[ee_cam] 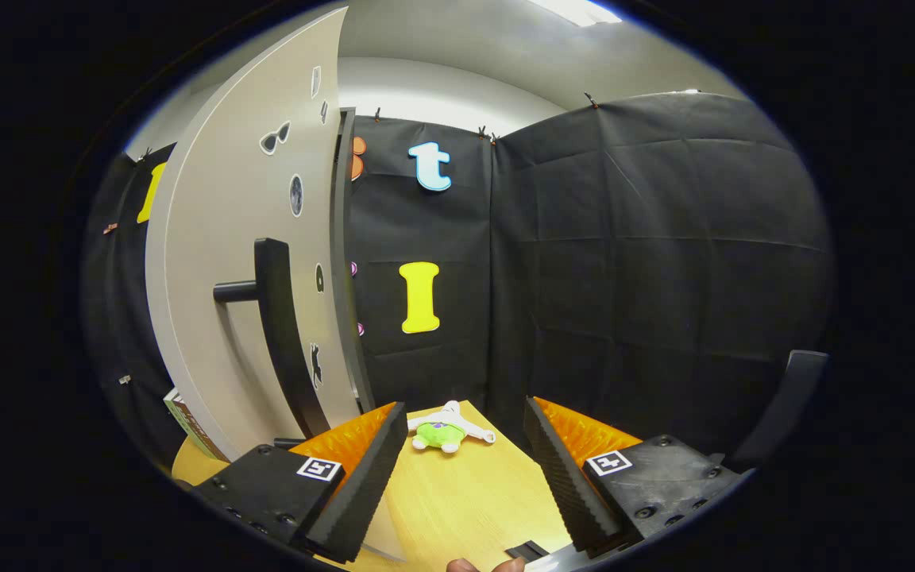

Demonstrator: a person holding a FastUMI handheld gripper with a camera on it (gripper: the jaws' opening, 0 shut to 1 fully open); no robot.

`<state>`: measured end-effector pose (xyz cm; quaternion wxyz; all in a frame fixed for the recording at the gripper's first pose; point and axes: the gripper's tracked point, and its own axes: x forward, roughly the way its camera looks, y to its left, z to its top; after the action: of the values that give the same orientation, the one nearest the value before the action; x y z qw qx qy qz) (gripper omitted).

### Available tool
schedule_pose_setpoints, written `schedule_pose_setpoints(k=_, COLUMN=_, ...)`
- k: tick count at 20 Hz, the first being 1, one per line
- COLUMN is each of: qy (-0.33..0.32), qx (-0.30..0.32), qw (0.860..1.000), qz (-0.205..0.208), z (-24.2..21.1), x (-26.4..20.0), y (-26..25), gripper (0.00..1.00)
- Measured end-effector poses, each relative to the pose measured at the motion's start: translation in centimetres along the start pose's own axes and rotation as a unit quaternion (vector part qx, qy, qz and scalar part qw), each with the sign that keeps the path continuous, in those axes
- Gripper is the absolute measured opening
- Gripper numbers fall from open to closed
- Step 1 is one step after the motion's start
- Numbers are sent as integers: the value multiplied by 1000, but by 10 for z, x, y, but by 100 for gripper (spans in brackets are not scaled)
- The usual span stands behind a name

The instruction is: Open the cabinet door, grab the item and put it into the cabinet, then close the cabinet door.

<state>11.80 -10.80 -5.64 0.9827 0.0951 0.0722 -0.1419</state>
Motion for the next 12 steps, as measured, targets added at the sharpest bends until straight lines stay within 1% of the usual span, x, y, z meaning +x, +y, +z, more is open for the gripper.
schedule_pose_setpoints(k=5, qy=2, qx=0, qw=1000, qz=4, z=-2, x=-5, y=17, gripper=96)
schedule_pose_setpoints(k=12, qy=7, qx=2, qw=1000, qz=25, z=-7, x=-12, y=47, gripper=96)
